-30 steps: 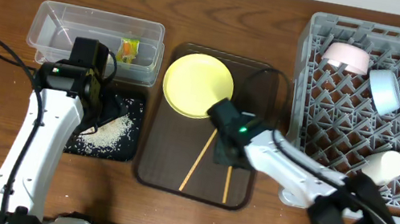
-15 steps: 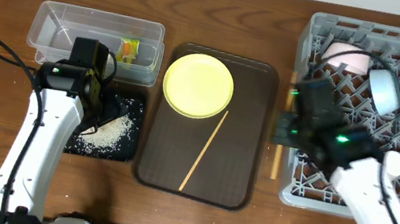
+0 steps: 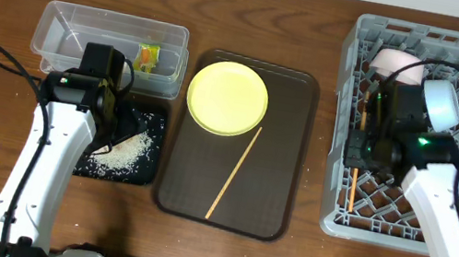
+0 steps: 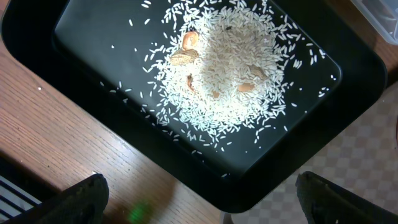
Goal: Sort waste into correct bins and load items into the dishwasher rack
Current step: 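Carry the chopstick right and stand it in the rack, then return the right gripper and grasp the second chopstick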
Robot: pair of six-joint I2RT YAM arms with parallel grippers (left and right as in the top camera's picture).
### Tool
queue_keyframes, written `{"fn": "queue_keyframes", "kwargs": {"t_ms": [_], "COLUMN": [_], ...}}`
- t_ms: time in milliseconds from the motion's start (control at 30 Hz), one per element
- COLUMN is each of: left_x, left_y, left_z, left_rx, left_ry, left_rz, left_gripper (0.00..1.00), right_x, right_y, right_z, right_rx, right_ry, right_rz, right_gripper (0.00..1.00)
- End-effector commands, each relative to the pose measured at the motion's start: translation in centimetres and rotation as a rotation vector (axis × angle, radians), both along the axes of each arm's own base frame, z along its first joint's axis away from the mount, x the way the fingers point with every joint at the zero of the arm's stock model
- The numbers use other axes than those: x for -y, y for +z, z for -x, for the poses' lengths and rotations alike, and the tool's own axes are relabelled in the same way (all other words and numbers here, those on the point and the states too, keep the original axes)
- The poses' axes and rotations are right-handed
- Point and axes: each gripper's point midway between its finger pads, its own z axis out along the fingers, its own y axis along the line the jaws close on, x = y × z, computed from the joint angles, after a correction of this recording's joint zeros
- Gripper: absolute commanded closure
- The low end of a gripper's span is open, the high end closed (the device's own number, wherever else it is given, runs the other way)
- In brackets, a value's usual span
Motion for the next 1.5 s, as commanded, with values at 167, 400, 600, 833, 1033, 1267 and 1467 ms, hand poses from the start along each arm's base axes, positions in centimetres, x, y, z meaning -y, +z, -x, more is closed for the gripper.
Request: {"fn": "queue_keyframes", "kwargs": {"t_ms": [167, 400, 600, 833, 1033, 1267, 1467], "left_x": [-0.4, -0.4, -0.4, -0.4, -0.4, -0.4, -0.4], "left_y": [0.2, 0.2, 0.2, 0.2, 0.2, 0.2, 0.2], "left_z": [-0.2, -0.2, -0.2, -0.2, -0.2, -0.2, -0.2], "left_rx": [0.001, 0.002, 0.002, 0.002, 0.002, 0.002, 0.002], "left_ry": [0.004, 0.004, 0.004, 0.004, 0.004, 0.004, 0.004], "left_rz": [-0.016, -0.016, -0.016, -0.016, -0.016, -0.016, -0.016], "left_gripper": [0.01, 0.01, 0.01, 0.01, 0.01, 0.01, 0.01], "right_x": [-0.1, -2.5, -9.5, -16.3, -20.6, -22.9, -22.4], "right_y": [-0.5, 4.8, 7.3, 3.6, -2.1, -8.6, -12.1], "right_z": [-1.9, -4.0, -4.1, -1.2, 2.0, 5.3, 6.5], "right_rx": [0.03, 0.177, 0.233, 0.084, -0.093, -0.226, -0.259], "right_ry": [0.032, 0.039, 0.201, 0.26, 0.254, 0.22, 0.212], "right_rz": [0.009, -0.111, -0.314, -0.345, -0.291, -0.161, -0.033], "right_gripper": [0.59, 0.55, 0.51, 0.44, 0.44, 0.44, 0.49]}}
